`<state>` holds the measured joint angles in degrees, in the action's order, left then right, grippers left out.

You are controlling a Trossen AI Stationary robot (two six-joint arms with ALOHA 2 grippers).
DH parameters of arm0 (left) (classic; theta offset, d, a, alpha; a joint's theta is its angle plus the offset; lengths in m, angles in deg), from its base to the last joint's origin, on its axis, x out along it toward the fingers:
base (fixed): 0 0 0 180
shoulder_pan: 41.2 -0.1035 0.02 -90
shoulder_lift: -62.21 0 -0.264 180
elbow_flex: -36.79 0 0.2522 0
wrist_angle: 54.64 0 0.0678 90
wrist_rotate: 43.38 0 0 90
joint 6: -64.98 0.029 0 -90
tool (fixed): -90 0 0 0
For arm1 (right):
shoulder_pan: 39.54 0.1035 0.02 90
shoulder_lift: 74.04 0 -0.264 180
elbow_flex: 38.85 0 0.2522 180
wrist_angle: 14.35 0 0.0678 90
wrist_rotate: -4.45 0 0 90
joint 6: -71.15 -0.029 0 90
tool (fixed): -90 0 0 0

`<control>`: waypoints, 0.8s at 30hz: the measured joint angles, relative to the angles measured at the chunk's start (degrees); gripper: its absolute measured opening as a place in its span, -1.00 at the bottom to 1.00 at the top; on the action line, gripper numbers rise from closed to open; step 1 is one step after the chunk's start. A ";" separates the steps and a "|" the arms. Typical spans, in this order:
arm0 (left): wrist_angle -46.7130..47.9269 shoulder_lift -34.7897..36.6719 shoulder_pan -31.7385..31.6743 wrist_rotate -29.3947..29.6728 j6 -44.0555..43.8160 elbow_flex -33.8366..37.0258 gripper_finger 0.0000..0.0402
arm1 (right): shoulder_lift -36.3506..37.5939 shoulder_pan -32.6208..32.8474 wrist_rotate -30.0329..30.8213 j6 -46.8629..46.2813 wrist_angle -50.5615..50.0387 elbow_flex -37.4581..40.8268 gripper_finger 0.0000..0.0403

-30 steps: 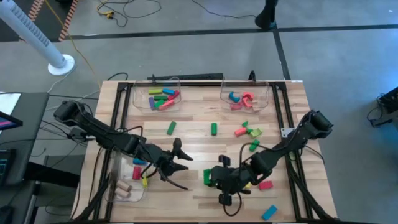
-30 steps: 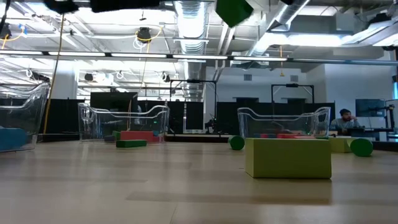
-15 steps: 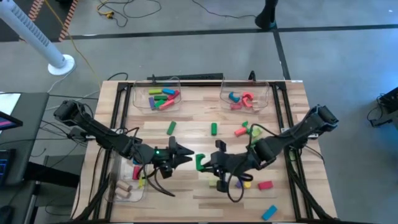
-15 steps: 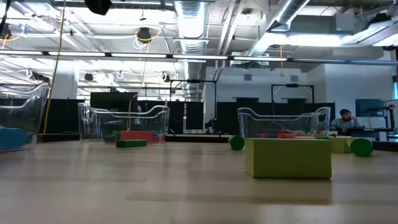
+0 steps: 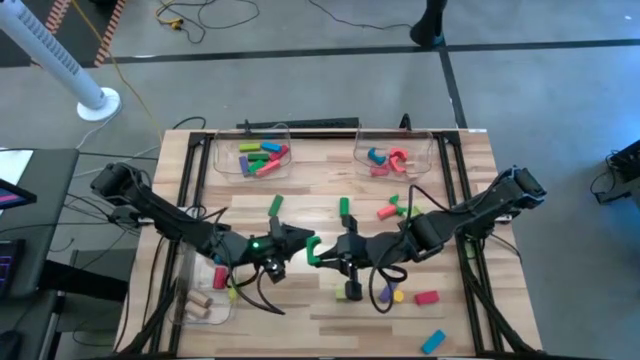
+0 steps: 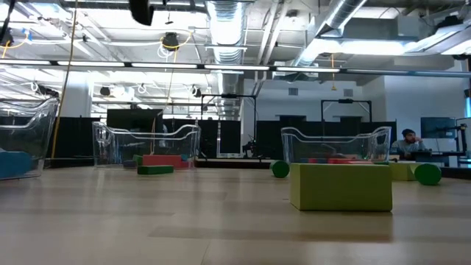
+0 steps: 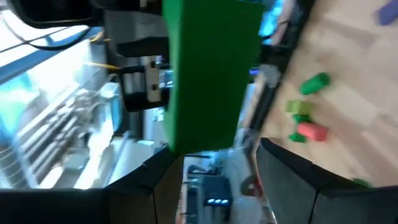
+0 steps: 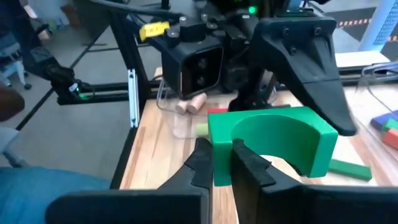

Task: Sort blocks by size
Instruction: Put the green arch block into the top right transparent bin

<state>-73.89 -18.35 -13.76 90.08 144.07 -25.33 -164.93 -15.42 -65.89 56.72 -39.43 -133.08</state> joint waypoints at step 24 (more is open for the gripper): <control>-9.23 -0.81 0.63 0.97 4.90 0.00 -0.14 | -0.04 -2.36 0.06 2.34 4.28 0.04 -0.73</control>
<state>-83.12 -19.17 -13.13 91.06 148.96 -25.33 -164.97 -17.79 -65.84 59.06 -35.15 -133.04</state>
